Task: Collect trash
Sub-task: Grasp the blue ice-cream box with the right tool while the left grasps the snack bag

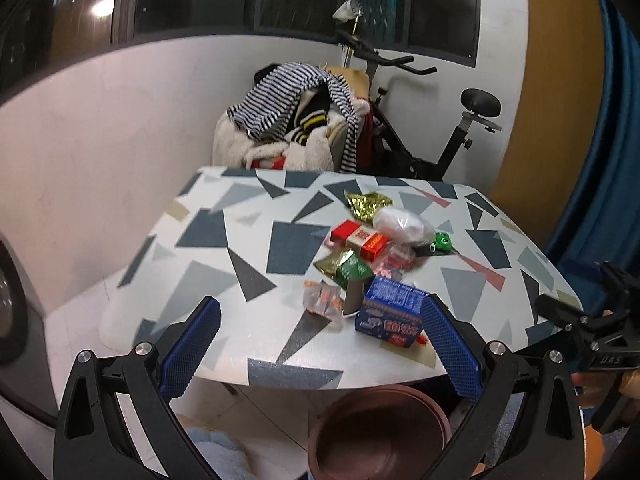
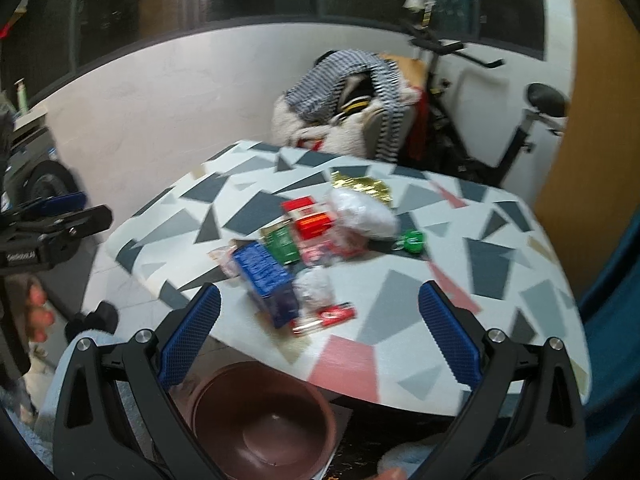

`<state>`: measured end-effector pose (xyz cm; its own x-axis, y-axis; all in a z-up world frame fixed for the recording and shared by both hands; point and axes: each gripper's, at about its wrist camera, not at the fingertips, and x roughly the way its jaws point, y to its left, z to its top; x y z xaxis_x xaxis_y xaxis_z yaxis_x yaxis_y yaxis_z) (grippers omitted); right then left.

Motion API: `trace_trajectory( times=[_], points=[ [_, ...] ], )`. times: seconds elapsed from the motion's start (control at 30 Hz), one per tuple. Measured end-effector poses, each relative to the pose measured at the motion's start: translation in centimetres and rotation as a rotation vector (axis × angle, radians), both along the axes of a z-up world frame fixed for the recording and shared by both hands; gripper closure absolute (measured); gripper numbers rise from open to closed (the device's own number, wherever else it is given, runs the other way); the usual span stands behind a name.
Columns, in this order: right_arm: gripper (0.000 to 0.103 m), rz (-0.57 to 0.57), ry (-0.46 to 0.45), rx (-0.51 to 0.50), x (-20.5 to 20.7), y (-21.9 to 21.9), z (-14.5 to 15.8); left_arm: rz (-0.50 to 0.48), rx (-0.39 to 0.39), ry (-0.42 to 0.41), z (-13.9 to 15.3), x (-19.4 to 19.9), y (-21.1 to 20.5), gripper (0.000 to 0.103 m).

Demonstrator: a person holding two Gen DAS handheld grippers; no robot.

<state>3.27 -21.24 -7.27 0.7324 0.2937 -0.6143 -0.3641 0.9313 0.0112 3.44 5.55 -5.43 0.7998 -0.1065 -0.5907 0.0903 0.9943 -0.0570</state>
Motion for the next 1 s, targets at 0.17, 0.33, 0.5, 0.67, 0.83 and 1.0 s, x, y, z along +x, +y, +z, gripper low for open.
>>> trace_trajectory(
  times=[0.17, 0.33, 0.5, 0.67, 0.83, 1.0],
  points=[
    [0.006, 0.120, 0.079, -0.054, 3.8, 4.4, -2.9, 0.027, 0.082, -0.019, -1.6, 1.0, 0.7, 0.005],
    [0.006, 0.182, 0.114, -0.174, 7.6, 8.5, -5.8, 0.045, 0.069, 0.000, -3.2, 2.2, 2.7, 0.005],
    [0.006, 0.230, 0.182, -0.264, 11.4, 11.5, -9.4, 0.051, 0.029, 0.049, -4.6, 3.6, 4.3, 0.005],
    [0.044, 0.261, 0.266, -0.235, 12.5, 11.7, -11.0, 0.090, 0.013, 0.078, -5.8, 4.6, 5.4, 0.005],
    [0.061, 0.259, 0.215, -0.082, 11.1, 9.5, -8.5, 0.098, -0.048, 0.112, -7.0, 6.0, 5.8, 0.005],
    [0.061, 0.167, 0.105, 0.036, 9.7, 5.3, -4.9, 0.074, -0.101, 0.183, -9.0, 8.9, 4.6, 0.012]
  ],
)
